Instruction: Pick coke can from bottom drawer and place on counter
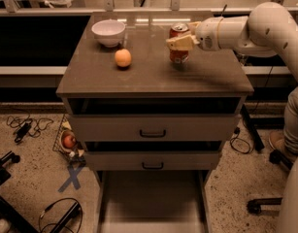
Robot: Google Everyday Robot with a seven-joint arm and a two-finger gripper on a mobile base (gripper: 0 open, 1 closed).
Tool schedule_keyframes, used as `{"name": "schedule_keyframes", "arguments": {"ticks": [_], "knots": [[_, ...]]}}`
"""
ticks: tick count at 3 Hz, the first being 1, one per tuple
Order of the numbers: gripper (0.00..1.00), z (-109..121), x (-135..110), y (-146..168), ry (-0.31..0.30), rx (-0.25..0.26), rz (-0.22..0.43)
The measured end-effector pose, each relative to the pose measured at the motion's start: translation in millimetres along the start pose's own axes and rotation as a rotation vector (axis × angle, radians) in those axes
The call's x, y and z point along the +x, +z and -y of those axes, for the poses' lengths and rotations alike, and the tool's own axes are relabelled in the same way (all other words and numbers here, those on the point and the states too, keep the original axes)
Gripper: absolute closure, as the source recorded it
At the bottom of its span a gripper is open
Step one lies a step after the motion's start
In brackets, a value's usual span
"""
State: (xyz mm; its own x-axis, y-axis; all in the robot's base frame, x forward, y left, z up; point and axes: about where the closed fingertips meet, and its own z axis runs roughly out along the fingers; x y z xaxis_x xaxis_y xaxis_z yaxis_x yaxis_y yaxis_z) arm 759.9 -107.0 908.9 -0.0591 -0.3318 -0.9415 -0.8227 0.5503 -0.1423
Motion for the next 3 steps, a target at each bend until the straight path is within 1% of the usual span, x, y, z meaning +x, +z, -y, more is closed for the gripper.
{"name": "schedule_keyframes", "arguments": {"ticks": [1, 3], "knots": [[0.53, -2.3, 0.0, 4.0, 0.001, -0.007, 0.000], [0.07, -5.4, -0.1, 9.4, 0.001, -0.016, 0.001]]}}
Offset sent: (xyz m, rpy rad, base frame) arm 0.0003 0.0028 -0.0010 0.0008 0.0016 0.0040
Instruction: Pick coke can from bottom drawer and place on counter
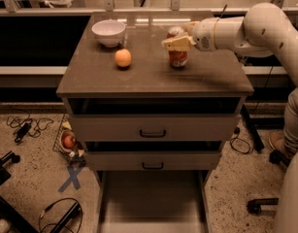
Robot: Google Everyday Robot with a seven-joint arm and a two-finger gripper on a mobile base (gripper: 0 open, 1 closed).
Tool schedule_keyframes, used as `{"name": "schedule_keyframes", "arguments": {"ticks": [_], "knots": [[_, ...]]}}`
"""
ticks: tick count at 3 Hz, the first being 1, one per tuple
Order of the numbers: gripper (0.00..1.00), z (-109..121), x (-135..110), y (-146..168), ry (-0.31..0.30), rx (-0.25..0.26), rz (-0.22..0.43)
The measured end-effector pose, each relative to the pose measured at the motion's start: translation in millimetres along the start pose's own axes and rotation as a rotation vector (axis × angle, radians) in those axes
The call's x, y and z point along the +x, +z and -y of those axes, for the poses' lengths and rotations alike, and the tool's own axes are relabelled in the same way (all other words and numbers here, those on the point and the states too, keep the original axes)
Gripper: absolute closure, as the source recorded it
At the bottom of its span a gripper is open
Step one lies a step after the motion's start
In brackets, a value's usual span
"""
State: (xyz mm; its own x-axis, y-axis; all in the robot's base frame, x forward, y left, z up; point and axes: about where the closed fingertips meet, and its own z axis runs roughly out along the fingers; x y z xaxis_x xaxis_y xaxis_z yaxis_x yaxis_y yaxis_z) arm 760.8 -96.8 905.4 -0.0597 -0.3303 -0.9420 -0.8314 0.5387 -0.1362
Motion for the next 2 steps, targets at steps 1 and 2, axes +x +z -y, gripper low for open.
{"name": "schedule_keyframes", "arguments": {"ticks": [1, 2], "knots": [[0.00, -1.2, 0.0, 2.1, 0.000, -0.003, 0.000], [0.00, -1.2, 0.0, 2.2, 0.000, -0.004, 0.000]]}}
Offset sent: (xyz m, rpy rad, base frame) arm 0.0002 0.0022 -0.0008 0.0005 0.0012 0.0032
